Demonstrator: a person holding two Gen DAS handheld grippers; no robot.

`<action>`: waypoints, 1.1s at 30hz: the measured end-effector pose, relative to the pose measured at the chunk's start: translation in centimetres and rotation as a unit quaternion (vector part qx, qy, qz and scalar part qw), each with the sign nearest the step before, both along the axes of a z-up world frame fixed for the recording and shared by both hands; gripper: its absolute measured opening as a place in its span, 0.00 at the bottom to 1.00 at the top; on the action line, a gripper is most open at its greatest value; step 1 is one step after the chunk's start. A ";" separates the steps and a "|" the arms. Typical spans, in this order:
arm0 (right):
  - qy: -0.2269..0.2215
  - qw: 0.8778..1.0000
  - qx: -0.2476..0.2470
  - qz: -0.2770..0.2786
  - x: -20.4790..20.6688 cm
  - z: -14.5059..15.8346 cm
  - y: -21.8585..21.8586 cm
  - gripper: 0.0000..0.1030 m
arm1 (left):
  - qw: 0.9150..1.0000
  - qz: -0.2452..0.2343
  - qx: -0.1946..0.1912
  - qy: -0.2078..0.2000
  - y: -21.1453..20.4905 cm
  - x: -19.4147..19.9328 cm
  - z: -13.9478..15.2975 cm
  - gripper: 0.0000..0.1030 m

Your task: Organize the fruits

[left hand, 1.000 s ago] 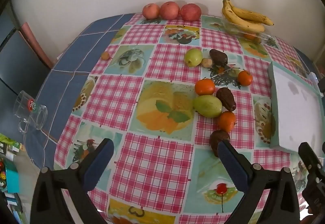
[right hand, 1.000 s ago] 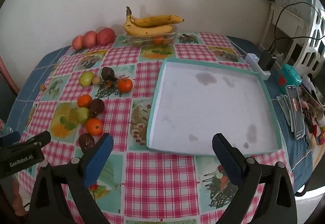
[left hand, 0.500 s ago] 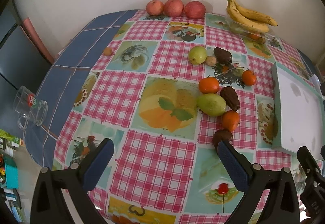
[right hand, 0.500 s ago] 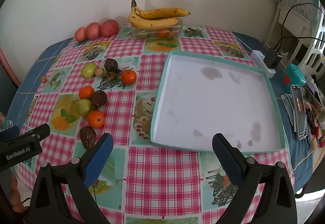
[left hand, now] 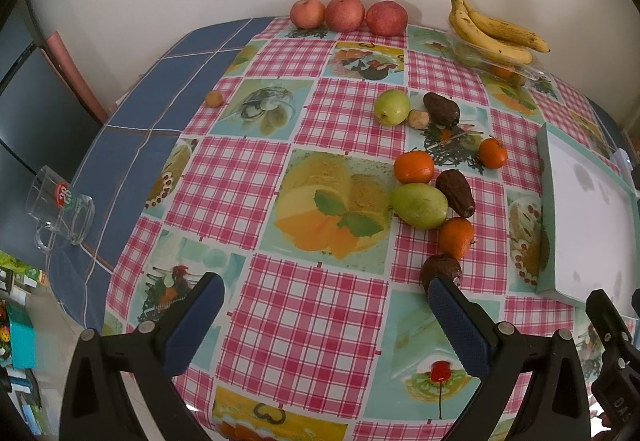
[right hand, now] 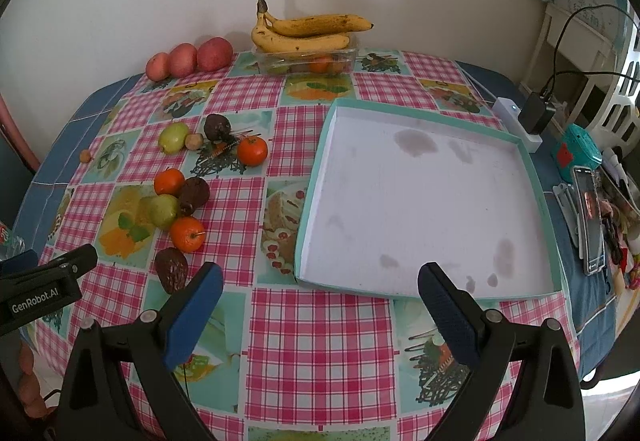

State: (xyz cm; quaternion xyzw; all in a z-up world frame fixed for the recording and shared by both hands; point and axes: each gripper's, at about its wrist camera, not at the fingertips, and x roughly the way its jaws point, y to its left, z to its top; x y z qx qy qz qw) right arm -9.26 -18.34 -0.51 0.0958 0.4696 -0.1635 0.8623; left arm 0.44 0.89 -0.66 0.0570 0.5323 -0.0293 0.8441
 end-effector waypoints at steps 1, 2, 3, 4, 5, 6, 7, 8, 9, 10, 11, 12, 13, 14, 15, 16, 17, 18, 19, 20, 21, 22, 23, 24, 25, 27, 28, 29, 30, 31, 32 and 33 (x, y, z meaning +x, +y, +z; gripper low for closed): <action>0.000 1.000 0.000 0.000 0.0 0.0 0.0 0.95 | 1.000 0.000 0.000 0.000 0.0 0.0 0.0 1.00; 0.000 1.000 0.000 0.000 0.0 0.0 0.0 0.95 | 1.000 0.000 0.000 0.000 0.0 0.0 0.0 1.00; 0.000 1.000 0.000 0.000 0.0 0.0 0.0 0.95 | 1.000 0.000 0.000 0.000 0.0 0.0 0.0 1.00; 0.000 1.000 0.000 0.001 0.0 0.0 0.0 0.95 | 1.000 0.000 0.000 0.000 0.0 0.0 0.0 1.00; 0.000 1.000 0.000 0.001 0.0 0.0 0.0 0.95 | 1.000 0.000 0.000 0.000 0.0 0.0 0.0 1.00; 0.000 1.000 0.000 0.001 0.0 0.0 0.0 0.95 | 1.000 0.000 0.000 0.000 0.0 0.0 0.0 1.00; 0.000 1.000 0.000 0.001 0.0 0.0 0.0 0.95 | 1.000 0.000 0.000 0.000 0.0 0.0 0.0 1.00; 0.001 1.000 0.000 0.001 0.0 0.0 0.0 0.95 | 1.000 0.000 0.000 0.001 0.0 0.0 0.0 1.00; 0.001 1.000 -0.001 0.001 0.0 0.0 0.0 0.95 | 1.000 0.000 0.000 0.000 0.1 0.0 -0.1 1.00; 0.001 1.000 -0.001 0.001 0.0 -0.1 0.0 0.95 | 1.000 0.000 0.000 0.001 0.1 -0.1 -0.1 1.00; 0.001 1.000 -0.001 0.001 0.0 -0.1 0.0 0.95 | 1.000 0.000 0.000 0.000 0.1 -0.1 -0.1 1.00; 0.001 1.000 -0.001 0.001 0.0 -0.1 0.0 0.95 | 1.000 0.000 0.000 0.001 0.1 0.0 -0.1 1.00; 0.001 1.000 -0.001 0.002 0.0 -0.1 0.1 0.95 | 1.000 0.000 0.000 0.001 0.1 0.0 -0.1 1.00; 0.001 1.000 -0.001 0.001 0.0 -0.1 0.1 0.95 | 1.000 0.000 0.000 0.001 0.1 -0.1 -0.1 1.00; 0.002 1.000 -0.001 0.001 -0.1 -0.1 0.1 0.95 | 1.000 0.000 0.000 0.001 0.1 0.0 -0.1 1.00; 0.002 1.000 -0.001 0.002 0.0 -0.1 0.1 0.95 | 1.000 0.000 0.000 0.001 0.1 -0.1 -0.1 1.00; 0.002 1.000 -0.001 0.002 0.0 -0.1 0.1 0.95 | 1.000 0.000 0.000 0.001 0.1 -0.1 -0.1 1.00; 0.002 1.000 -0.001 0.002 0.0 -0.1 0.1 0.95 | 1.000 0.000 0.000 0.001 0.1 -0.1 -0.1 1.00; 0.002 1.000 -0.001 0.002 0.0 -0.1 0.1 0.95 | 1.000 -0.001 0.000 0.001 0.1 -0.1 -0.1 1.00; 0.002 1.000 -0.001 0.002 0.0 -0.1 0.1 0.95 | 1.000 0.000 0.000 0.002 0.1 -0.1 -0.1 1.00; 0.002 1.000 -0.001 0.002 0.0 -0.1 0.1 0.95 | 1.000 -0.001 0.000 0.002 0.1 -0.1 -0.2 1.00; 0.002 1.000 -0.001 0.002 0.0 -0.1 0.1 0.95 | 1.000 -0.001 0.000 0.002 0.2 -0.1 -0.3 1.00; 0.002 1.000 -0.001 0.002 0.0 -0.1 0.1 0.95 | 1.000 -0.001 0.000 0.002 0.2 -0.2 -0.3 1.00; 0.002 1.000 -0.001 0.002 0.1 -0.1 0.1 0.95 | 1.000 -0.001 0.001 0.002 0.1 -0.1 -0.3 1.00; 0.002 1.000 -0.001 0.002 0.1 -0.1 0.1 0.95 | 1.000 -0.001 0.001 0.002 0.1 -0.1 -0.3 1.00; 0.002 1.000 -0.001 0.002 0.0 -0.2 0.1 0.95 | 1.000 -0.001 0.001 0.002 0.2 -0.1 -0.3 1.00; 0.002 1.000 -0.001 0.002 0.0 -0.2 0.2 0.95 | 1.000 -0.001 0.001 0.002 0.1 -0.1 -0.3 1.00; 0.003 1.000 -0.002 0.003 0.0 -0.2 0.2 0.95 | 1.000 -0.001 0.001 0.002 0.2 -0.1 -0.3 1.00; 0.003 1.000 -0.001 0.003 0.0 -0.2 0.2 0.95 | 1.000 -0.001 0.001 0.002 0.1 -0.1 -0.3 1.00; 0.003 1.000 -0.001 0.003 0.0 -0.2 0.2 0.95 | 1.000 -0.001 0.001 0.003 0.2 -0.1 -0.3 1.00; 0.003 1.000 -0.002 0.003 0.0 -0.2 0.2 0.95 | 1.000 -0.001 0.001 0.003 0.2 -0.1 -0.3 1.00; 0.003 1.000 -0.002 0.003 0.1 -0.2 0.2 0.95 | 1.000 -0.001 0.001 0.003 0.1 -0.1 -0.3 1.00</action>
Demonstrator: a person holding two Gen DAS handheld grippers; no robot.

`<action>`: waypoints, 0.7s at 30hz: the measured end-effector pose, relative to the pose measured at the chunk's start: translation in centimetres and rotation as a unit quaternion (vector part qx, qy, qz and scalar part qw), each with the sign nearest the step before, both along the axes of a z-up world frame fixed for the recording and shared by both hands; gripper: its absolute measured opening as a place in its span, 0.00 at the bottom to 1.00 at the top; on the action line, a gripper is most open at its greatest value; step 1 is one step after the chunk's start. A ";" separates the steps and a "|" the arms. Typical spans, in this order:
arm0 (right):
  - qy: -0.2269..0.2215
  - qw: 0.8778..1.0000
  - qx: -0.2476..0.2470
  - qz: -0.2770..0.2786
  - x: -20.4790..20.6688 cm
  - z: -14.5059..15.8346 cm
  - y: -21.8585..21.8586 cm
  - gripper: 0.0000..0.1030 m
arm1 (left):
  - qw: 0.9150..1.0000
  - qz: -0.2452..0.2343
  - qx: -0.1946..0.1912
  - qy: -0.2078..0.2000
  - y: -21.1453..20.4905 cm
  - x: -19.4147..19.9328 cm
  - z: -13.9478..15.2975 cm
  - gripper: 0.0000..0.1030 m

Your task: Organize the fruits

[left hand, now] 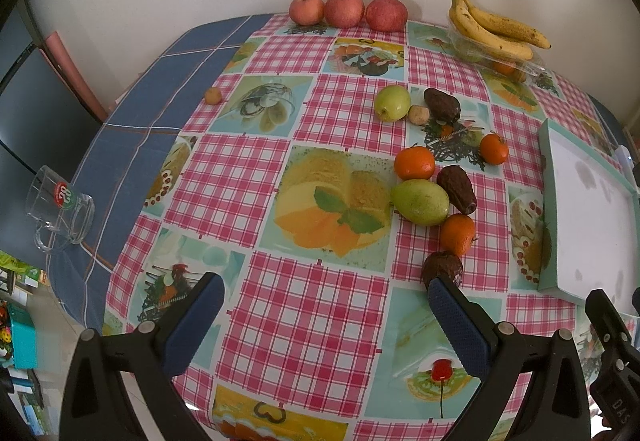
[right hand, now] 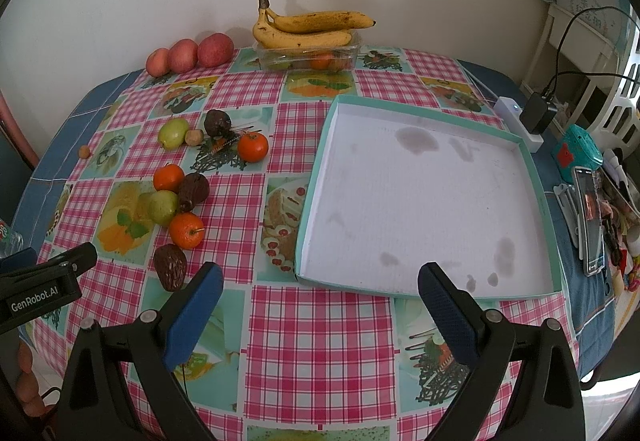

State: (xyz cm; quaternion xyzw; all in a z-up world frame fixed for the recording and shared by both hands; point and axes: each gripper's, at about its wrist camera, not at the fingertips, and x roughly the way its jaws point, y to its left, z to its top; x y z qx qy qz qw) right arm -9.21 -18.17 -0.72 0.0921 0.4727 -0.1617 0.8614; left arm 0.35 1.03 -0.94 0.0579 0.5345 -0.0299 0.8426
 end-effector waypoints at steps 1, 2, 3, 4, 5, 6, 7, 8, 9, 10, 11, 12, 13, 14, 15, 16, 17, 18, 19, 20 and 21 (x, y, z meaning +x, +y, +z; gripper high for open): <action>0.000 1.000 0.000 0.000 0.0 0.0 0.0 0.95 | 1.000 0.000 0.000 0.000 0.0 0.0 0.0 1.00; 0.000 1.000 0.000 0.000 0.0 0.0 0.0 0.95 | 1.000 0.000 0.000 0.000 0.0 0.0 0.0 1.00; 0.000 1.000 0.000 0.000 0.0 0.0 0.0 0.95 | 1.000 0.000 0.000 0.000 0.0 0.0 0.0 1.00; 0.000 1.000 0.000 0.000 0.0 0.0 0.0 0.95 | 1.000 0.000 0.000 0.000 0.0 0.0 0.0 1.00; 0.000 1.000 0.000 0.000 -0.1 0.0 0.0 0.95 | 1.000 0.000 0.000 0.000 0.0 0.0 0.0 1.00; 0.000 1.000 0.000 0.000 0.0 0.0 0.0 0.95 | 1.000 0.000 0.000 0.000 0.0 0.0 0.0 1.00; 0.000 1.000 0.000 0.000 0.0 0.0 0.0 0.95 | 1.000 0.000 0.000 0.000 0.0 0.0 0.0 1.00; 0.000 1.000 0.000 0.000 -0.1 0.0 0.0 0.95 | 1.000 0.000 0.000 0.000 0.0 0.0 0.0 1.00; 0.000 1.000 0.000 0.000 0.0 0.0 0.0 0.95 | 1.000 0.000 0.000 0.000 0.0 0.0 0.0 1.00; 0.000 1.000 0.000 0.000 0.0 0.0 0.0 0.95 | 1.000 0.000 0.000 0.001 0.0 0.0 0.0 1.00; 0.000 1.000 0.000 0.000 0.0 0.0 0.0 0.95 | 1.000 0.000 0.000 0.001 0.0 -0.1 -0.2 1.00; 0.000 1.000 -0.001 0.000 0.0 0.0 0.1 0.95 | 1.000 0.000 0.000 0.000 0.0 -0.1 -0.2 1.00; 0.000 1.000 0.000 0.000 0.0 0.0 0.1 0.95 | 1.000 0.000 0.000 0.000 0.0 -0.1 -0.2 1.00; 0.000 1.000 0.000 0.000 0.0 0.0 0.1 0.95 | 1.000 0.000 0.000 0.001 0.0 -0.1 -0.2 1.00; 0.000 1.000 -0.001 0.000 0.0 0.0 0.1 0.95 | 1.000 0.000 0.000 0.001 0.0 0.0 -0.2 1.00; 0.000 1.000 -0.001 0.000 0.1 0.0 0.1 0.95 | 1.000 0.000 0.000 0.001 0.0 0.0 -0.2 1.00; 0.000 1.000 -0.001 0.000 0.1 0.0 0.1 0.95 | 1.000 0.001 0.000 0.001 0.0 -0.1 -0.2 1.00; 0.000 1.000 -0.001 0.000 0.1 0.0 0.1 0.95 | 1.000 0.001 -0.001 0.002 0.0 0.0 -0.2 1.00; -0.002 1.000 -0.001 -0.001 0.1 0.0 0.1 0.95 | 1.000 0.002 -0.004 0.004 0.0 0.0 -0.3 1.00; -0.002 1.000 -0.001 0.000 0.0 0.0 0.1 0.95 | 1.000 0.005 -0.007 0.007 0.1 0.1 -0.4 1.00; -0.002 1.000 -0.001 -0.001 0.1 0.0 0.1 0.95 | 1.000 0.007 -0.009 0.009 0.1 0.5 -0.4 1.00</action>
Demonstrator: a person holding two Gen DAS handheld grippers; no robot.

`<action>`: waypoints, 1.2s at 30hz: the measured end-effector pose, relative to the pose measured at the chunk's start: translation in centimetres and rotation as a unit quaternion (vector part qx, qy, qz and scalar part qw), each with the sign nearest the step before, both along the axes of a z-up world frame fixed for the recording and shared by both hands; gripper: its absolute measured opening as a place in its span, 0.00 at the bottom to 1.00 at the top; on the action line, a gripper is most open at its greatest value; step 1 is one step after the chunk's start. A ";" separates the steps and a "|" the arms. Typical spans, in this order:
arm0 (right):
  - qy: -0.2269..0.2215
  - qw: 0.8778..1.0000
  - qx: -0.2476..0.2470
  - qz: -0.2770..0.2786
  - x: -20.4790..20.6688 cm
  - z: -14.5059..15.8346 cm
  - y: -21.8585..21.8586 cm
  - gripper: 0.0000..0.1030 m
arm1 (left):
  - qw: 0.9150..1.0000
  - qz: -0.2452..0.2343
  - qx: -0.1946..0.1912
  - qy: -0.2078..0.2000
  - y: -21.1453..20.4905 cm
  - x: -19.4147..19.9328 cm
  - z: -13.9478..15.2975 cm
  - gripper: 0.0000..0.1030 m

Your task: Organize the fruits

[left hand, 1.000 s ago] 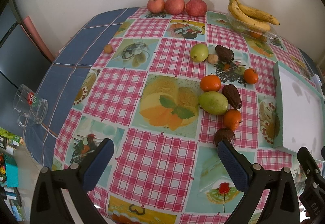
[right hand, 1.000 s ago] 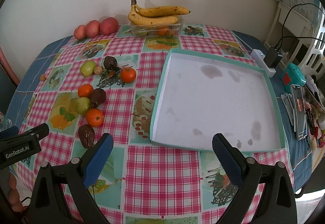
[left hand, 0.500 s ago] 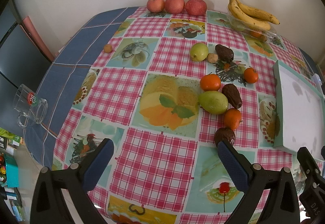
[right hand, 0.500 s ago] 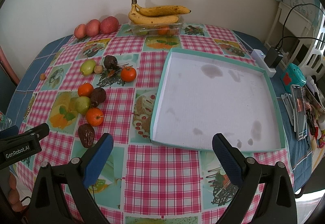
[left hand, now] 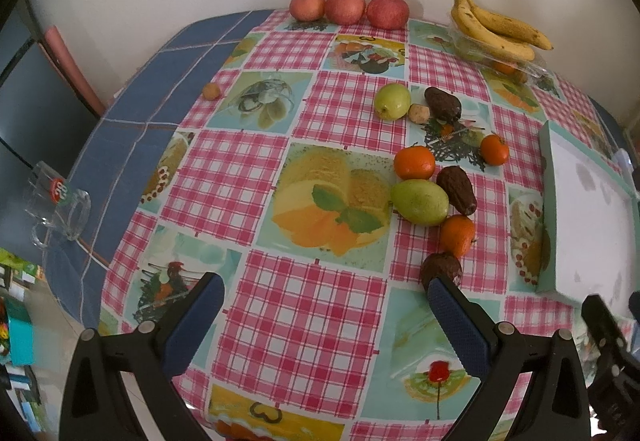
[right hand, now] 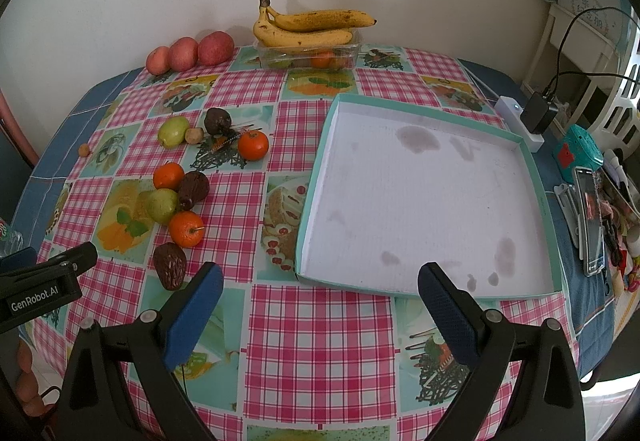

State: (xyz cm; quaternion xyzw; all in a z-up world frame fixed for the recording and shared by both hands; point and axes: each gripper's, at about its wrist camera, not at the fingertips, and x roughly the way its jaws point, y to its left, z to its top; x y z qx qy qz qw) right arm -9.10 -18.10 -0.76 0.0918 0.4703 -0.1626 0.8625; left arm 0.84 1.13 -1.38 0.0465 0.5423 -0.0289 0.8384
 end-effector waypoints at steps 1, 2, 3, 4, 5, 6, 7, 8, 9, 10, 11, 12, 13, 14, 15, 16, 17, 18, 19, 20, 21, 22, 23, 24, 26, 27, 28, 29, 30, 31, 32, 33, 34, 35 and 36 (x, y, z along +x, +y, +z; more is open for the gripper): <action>0.000 1.000 0.000 0.000 0.0 0.0 0.0 0.95 | 1.000 0.004 -0.001 0.001 0.0 0.4 0.0 1.00; 0.001 1.000 0.001 0.001 0.0 -0.1 0.0 0.95 | 1.000 0.013 -0.002 0.000 0.1 0.8 0.2 1.00; 0.002 1.000 0.002 0.002 0.0 -0.2 0.1 0.95 | 1.000 0.021 -0.004 -0.001 0.2 1.3 0.4 1.00; 0.004 1.000 0.002 0.003 0.1 -0.4 0.1 0.95 | 1.000 0.025 -0.010 -0.004 0.2 1.8 0.6 1.00; 0.006 1.000 0.002 0.007 0.2 -0.5 0.2 0.95 | 1.000 0.023 -0.017 -0.010 0.2 2.2 0.8 1.00; 0.006 1.000 0.004 0.011 0.4 -0.6 0.3 0.95 | 0.999 0.021 -0.023 -0.013 0.2 2.6 1.0 1.00; 0.004 1.000 0.008 0.016 0.6 -0.6 0.4 0.95 | 0.999 0.020 -0.028 -0.015 0.2 3.1 1.1 1.00; 0.001 1.000 0.011 0.020 1.1 -0.5 0.4 0.95 | 0.999 0.022 -0.031 -0.015 0.2 3.6 1.1 1.00; -0.005 1.000 0.013 0.024 1.5 -0.4 0.5 0.95 | 0.999 0.025 -0.034 -0.012 0.2 4.1 1.2 1.00; -0.010 1.000 0.012 0.027 1.9 -0.1 0.5 0.95 | 0.999 0.030 -0.039 -0.010 0.2 4.6 1.3 1.00; -0.016 0.999 0.009 0.028 2.1 0.1 0.6 0.95 | 0.998 0.036 -0.046 -0.006 0.4 5.1 1.3 1.00; -0.023 0.999 0.005 0.030 2.5 0.4 0.6 0.95 | 0.998 0.044 -0.052 -0.003 0.5 5.8 1.3 1.00; -0.028 0.999 0.003 0.030 2.8 0.6 0.6 0.95 | 0.997 0.049 -0.056 -0.002 0.5 6.1 1.4 1.00; -0.031 0.999 0.004 0.030 3.3 0.8 0.6 0.95 | 0.997 0.054 -0.060 -0.004 0.7 6.6 1.4 1.00; -0.034 0.999 0.006 0.028 3.8 1.0 0.5 0.95 | 0.997 0.057 -0.060 -0.007 0.7 7.0 1.5 1.00; -0.038 0.999 0.011 0.026 4.2 1.0 0.3 0.95 | 0.996 0.063 -0.057 -0.013 0.8 7.5 1.6 1.00; -0.042 0.999 0.016 0.023 4.6 1.1 0.1 0.95 | 0.996 0.068 -0.052 -0.020 0.8 7.8 1.7 1.00; -0.044 0.999 0.018 0.019 5.1 1.3 -0.1 0.95 | 0.996 0.071 -0.049 -0.028 0.9 8.2 1.8 1.00; -0.047 0.999 0.020 0.014 5.6 1.3 -0.3 0.95 | 0.996 0.073 -0.049 -0.033 0.9 8.6 1.9 1.00; -0.049 0.998 0.023 0.010 6.2 1.3 -0.6 0.95 | 0.995 0.072 -0.051 -0.038 0.9 8.9 2.0 1.00; -0.050 0.998 0.026 0.008 6.6 1.4 -0.7 0.95 | 0.995 0.069 -0.055 -0.041 1.0 9.3 2.1 1.00; -0.052 0.998 0.031 0.007 7.0 1.4 -1.0 0.95 | 0.995 0.064 -0.060 -0.043 1.0 9.7 2.2 1.00; -0.053 0.998 0.037 0.009 7.4 1.5 -1.2 0.95 | 0.995 0.058 -0.066 -0.046 0.9 10.2 2.3 1.00; -0.055 0.998 0.040 0.012 7.9 1.6 -1.3 0.95 | 0.995 0.056 -0.068 -0.050 0.8 10.5 2.3 1.00; -0.058 0.997 0.039 0.018 8.7 1.7 -1.2 0.95 | 0.993 0.052 -0.074 -0.070 0.5 11.2 2.7 1.00; -0.060 0.997 0.042 0.023 9.1 1.8 -1.2 0.95 | 0.993 0.050 -0.079 -0.078 0.4 11.3 2.9 1.00; -0.064 0.996 0.048 0.027 9.5 1.9 -1.3 0.95 | 0.992 0.047 -0.083 -0.085 0.3 11.7 3.0 1.00; -0.065 0.996 0.051 0.028 9.8 1.9 -1.3 0.95 | 0.991 0.047 -0.085 -0.090 0.2 12.0 3.1 1.00; -0.063 0.996 0.054 0.029 10.3 1.9 -1.4 0.95 | 0.991 0.050 -0.085 -0.096 0.1 12.4 3.2 1.00; -0.060 0.996 0.056 0.029 10.8 1.8 -1.5 0.95 | 0.990 0.054 -0.084 -0.100 0.1 12.8 3.2 1.00; -0.056 0.996 0.057 0.029 11.2 1.7 -1.6 0.95 | 0.989 0.057 -0.086 -0.106 0.1 13.3 3.3 1.00; -0.051 0.997 0.059 0.027 11.7 1.5 -1.7 0.95 | 0.989 0.056 -0.087 -0.105 0.1 13.5 3.2 1.00; -0.048 0.997 0.062 0.026 12.1 1.4 -1.8 0.95 | 0.990 0.051 -0.090 -0.098 0.0 14.0 3.0 1.00; -0.046 0.996 0.065 0.027 12.4 1.3 -1.9 0.95 | 0.990 0.046 -0.096 -0.088 0.0 14.5 2.7 1.00; -0.044 0.996 0.067 0.029 12.8 1.2 -2.0 0.95 | 0.991 0.046 -0.099 -0.080 0.0 14.7 2.5 1.00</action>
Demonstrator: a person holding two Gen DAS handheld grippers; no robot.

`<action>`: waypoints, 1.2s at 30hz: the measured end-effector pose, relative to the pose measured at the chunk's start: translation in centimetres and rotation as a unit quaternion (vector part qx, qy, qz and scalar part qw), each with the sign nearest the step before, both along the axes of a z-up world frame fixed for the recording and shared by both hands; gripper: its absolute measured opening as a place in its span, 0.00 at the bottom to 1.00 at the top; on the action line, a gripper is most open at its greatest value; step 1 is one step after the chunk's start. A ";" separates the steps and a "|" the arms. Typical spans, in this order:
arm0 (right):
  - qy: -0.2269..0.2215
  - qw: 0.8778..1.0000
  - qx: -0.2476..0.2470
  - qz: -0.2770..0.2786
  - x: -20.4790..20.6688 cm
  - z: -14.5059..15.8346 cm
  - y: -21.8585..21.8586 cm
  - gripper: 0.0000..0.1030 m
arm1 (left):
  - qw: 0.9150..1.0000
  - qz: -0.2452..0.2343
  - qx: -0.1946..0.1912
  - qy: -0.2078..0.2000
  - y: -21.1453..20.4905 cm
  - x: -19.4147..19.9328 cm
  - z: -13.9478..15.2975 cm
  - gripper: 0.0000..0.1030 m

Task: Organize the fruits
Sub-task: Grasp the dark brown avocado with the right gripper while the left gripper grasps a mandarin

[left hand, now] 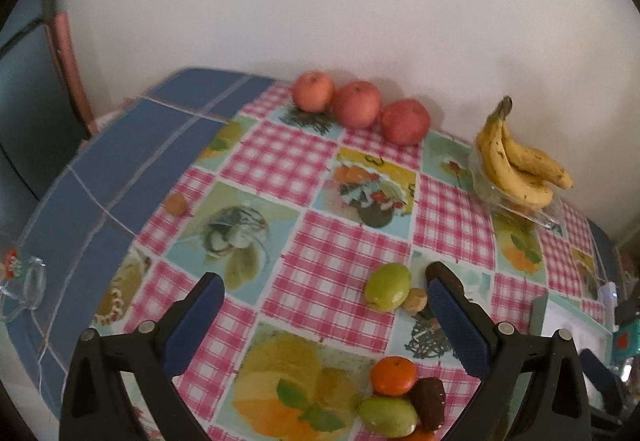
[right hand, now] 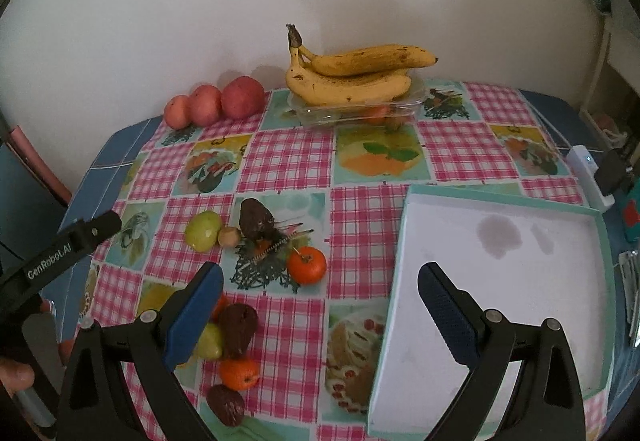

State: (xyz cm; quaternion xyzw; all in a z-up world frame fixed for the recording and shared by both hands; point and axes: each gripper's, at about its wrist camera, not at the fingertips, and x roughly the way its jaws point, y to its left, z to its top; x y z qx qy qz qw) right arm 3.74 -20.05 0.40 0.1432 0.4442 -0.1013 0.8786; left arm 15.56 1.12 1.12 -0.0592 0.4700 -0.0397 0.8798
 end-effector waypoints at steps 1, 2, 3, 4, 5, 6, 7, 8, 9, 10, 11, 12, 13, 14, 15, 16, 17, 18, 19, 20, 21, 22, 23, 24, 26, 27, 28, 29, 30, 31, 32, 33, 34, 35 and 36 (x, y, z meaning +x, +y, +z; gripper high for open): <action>0.001 1.000 0.003 0.004 0.4 -0.1 0.0 0.95 | 1.000 0.001 -0.001 0.018 0.0 0.5 -0.5 1.00; 0.000 1.000 0.007 0.011 0.8 -0.2 0.1 0.95 | 1.000 0.000 0.004 0.031 -0.1 0.6 -1.0 1.00; 0.003 1.000 0.012 0.018 1.3 -0.5 0.2 0.95 | 0.999 0.000 0.012 0.041 -0.2 0.6 -1.5 1.00; 0.010 1.000 0.016 0.023 1.7 -0.9 0.4 0.95 | 0.999 -0.001 0.018 0.049 -0.3 0.7 -2.0 1.00; 0.018 0.999 0.018 0.027 2.2 -1.4 0.7 0.95 | 0.998 0.000 0.018 0.060 -0.3 0.7 -2.5 1.00; 0.024 0.999 0.018 0.031 2.4 -1.8 0.9 0.94 | 0.998 0.000 0.009 0.068 -0.2 0.7 -2.9 0.99; 0.030 0.999 0.017 0.036 2.8 -2.2 1.3 0.93 | 0.997 0.001 0.001 0.075 -0.1 0.6 -3.1 0.99; 0.035 0.998 0.016 0.041 3.0 -2.5 1.6 0.90 | 0.997 0.001 -0.009 0.082 -0.1 0.5 -3.3 0.99; 0.038 0.998 0.017 0.046 3.2 -2.8 1.9 0.88 | 0.996 -0.002 -0.015 0.088 -0.2 0.5 -3.6 0.98; 0.040 0.998 0.020 0.051 3.3 -3.1 2.1 0.84 | 0.996 -0.003 -0.013 0.090 -0.3 0.3 -3.6 0.94; 0.042 0.997 0.022 0.057 3.4 -3.3 2.3 0.83 | 0.996 -0.004 -0.005 0.094 -0.6 0.2 -3.8 0.90; 0.046 0.997 0.018 0.062 3.4 -3.6 2.6 0.83 | 0.995 -0.005 -0.003 0.098 -0.7 0.2 -4.0 0.83; 0.049 0.997 0.019 0.065 3.5 -3.8 2.7 0.77 | 0.995 -0.006 -0.005 0.104 -0.8 0.2 -4.2 0.80; 0.053 0.996 0.021 0.066 3.5 -4.0 2.9 0.66 | 0.993 -0.007 -0.014 0.113 -0.8 0.3 -4.6 0.80; 0.058 0.996 0.030 0.068 3.4 -4.3 2.9 0.63 | 0.992 -0.007 -0.027 0.124 -0.7 0.4 -4.9 0.76; 0.062 0.995 0.040 0.069 3.4 -4.6 2.9 0.62 | 0.990 -0.005 -0.042 0.135 -0.6 0.4 -5.3 0.70; 0.065 0.994 0.047 0.070 3.4 -4.9 2.9 0.62 | 0.988 -0.001 -0.056 0.147 -0.4 0.4 -5.8 0.67; 0.067 0.994 0.053 0.071 3.4 -5.2 3.0 0.62 | 0.986 0.003 -0.063 0.154 -0.2 0.4 -6.1 0.64; 0.071 0.993 0.058 0.073 3.4 -5.5 3.1 0.60 | 0.985 0.007 -0.064 0.158 -0.1 0.5 -6.4 0.62; 0.075 0.992 0.063 0.076 3.4 -5.7 3.2 0.58 | 0.985 0.010 -0.062 0.160 0.0 0.5 -6.6 0.62; 0.081 0.991 0.070 0.079 3.4 -6.0 3.2 0.57 | 0.985 0.014 -0.063 0.163 0.1 0.4 -6.7 0.61; 0.084 0.990 0.078 0.079 3.3 -6.3 3.3 0.54 | 0.984 0.016 -0.064 0.164 0.1 0.4 -6.8 0.61; 0.088 0.989 0.090 0.080 3.4 -6.7 3.3 0.53 | 0.984 0.017 -0.069 0.166 0.1 0.4 -7.0 0.61; 0.093 0.987 0.100 0.080 3.4 -7.0 3.4 0.52 | 0.983 0.017 -0.070 0.167 0.2 0.4 -7.1 0.61; 0.101 0.985 0.117 0.083 3.5 -7.7 3.6 0.48 | 0.983 0.014 -0.074 0.170 -0.1 0.3 -7.2 0.61; 0.103 0.983 0.123 0.084 3.4 -7.8 3.7 0.48 | 0.982 0.012 -0.074 0.171 -0.1 0.3 -7.2 0.61; 0.105 0.982 0.131 0.087 3.3 -8.0 3.8 0.48 | 0.982 0.010 -0.076 0.171 -0.3 0.2 -7.1 0.61; 0.108 0.981 0.138 0.089 3.3 -8.1 3.9 0.48 | 0.982 0.008 -0.077 0.171 -0.4 0.2 -7.1 0.61; 0.110 0.980 0.142 0.091 3.4 -8.3 4.2 0.47 | 0.982 0.006 -0.078 0.170 -0.4 0.2 -7.0 0.61; 0.112 0.979 0.143 0.093 3.5 -8.5 4.3 0.46 | 0.982 0.004 -0.079 0.169 -0.5 0.2 -7.0 0.61; 0.115 0.978 0.144 0.094 3.4 -8.6 4.5 0.43 | 0.983 0.002 -0.079 0.168 -0.6 0.2 -6.9 0.61; 0.117 0.978 0.146 0.096 3.5 -8.7 4.6 0.41 | 0.983 0.000 -0.080 0.168 -0.7 0.2 -6.9 0.61; 0.117 0.976 0.153 0.097 3.6 -8.9 4.8 0.38 | 0.982 -0.001 -0.082 0.168 -0.7 0.1 -6.9 0.61; 0.118 0.975 0.158 0.098 3.6 -9.0 4.9 0.36 | 0.982 -0.002 -0.086 0.170 -0.7 0.1 -6.9 0.61; 0.118 0.975 0.159 0.098 3.6 -9.0 4.9 0.34 | 0.981 -0.004 -0.090 0.171 -0.8 0.2 -7.0 0.61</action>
